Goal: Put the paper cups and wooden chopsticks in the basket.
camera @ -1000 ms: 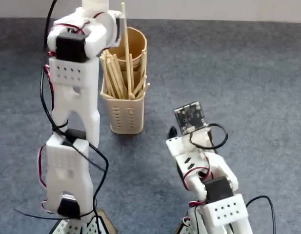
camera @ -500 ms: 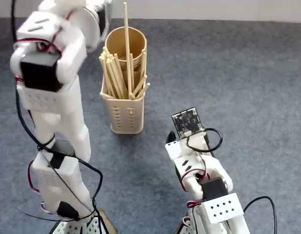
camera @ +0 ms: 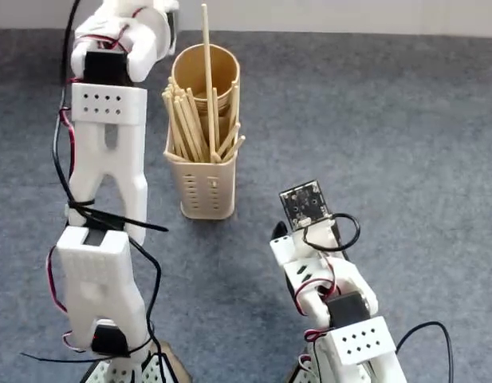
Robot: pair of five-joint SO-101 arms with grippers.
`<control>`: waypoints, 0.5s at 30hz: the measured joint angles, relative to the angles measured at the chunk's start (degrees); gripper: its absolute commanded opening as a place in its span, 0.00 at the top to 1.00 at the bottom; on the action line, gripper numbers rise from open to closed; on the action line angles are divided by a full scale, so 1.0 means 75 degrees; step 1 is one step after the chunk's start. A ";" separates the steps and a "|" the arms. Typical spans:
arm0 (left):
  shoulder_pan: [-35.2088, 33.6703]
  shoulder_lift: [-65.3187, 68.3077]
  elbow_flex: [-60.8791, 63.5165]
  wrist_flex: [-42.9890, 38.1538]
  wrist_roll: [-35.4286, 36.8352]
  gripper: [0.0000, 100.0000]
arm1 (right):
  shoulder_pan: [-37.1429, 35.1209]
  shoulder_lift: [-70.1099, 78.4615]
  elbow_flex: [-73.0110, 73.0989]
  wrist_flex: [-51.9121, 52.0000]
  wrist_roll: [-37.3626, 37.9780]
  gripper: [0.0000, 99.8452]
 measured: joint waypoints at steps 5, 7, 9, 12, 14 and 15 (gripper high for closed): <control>0.1090 0.0012 -0.0586 0.1125 -0.0012 0.87 | 0.0000 0.0000 0.0000 -0.0082 0.0000 0.73; 0.1524 -0.0012 -0.1102 0.1664 -0.0012 0.87 | 0.0000 0.0000 0.0082 -0.0082 0.0000 0.73; 0.1782 -0.0023 -0.1547 0.2122 -0.0012 0.87 | 0.0000 0.0012 0.0199 -0.0082 0.0000 0.73; 0.1711 -0.0023 -0.2028 0.2473 -0.0012 0.87 | 0.0000 0.0000 0.0211 -0.0082 0.0000 0.73; 0.1336 -0.0047 -0.2251 0.2520 -0.0012 0.87 | 0.0000 0.0000 0.0223 -0.0082 0.0000 0.73; 0.1102 -0.0047 -0.2321 0.2520 -0.0012 0.87 | 0.0000 0.0000 0.0223 -0.0082 0.0000 0.73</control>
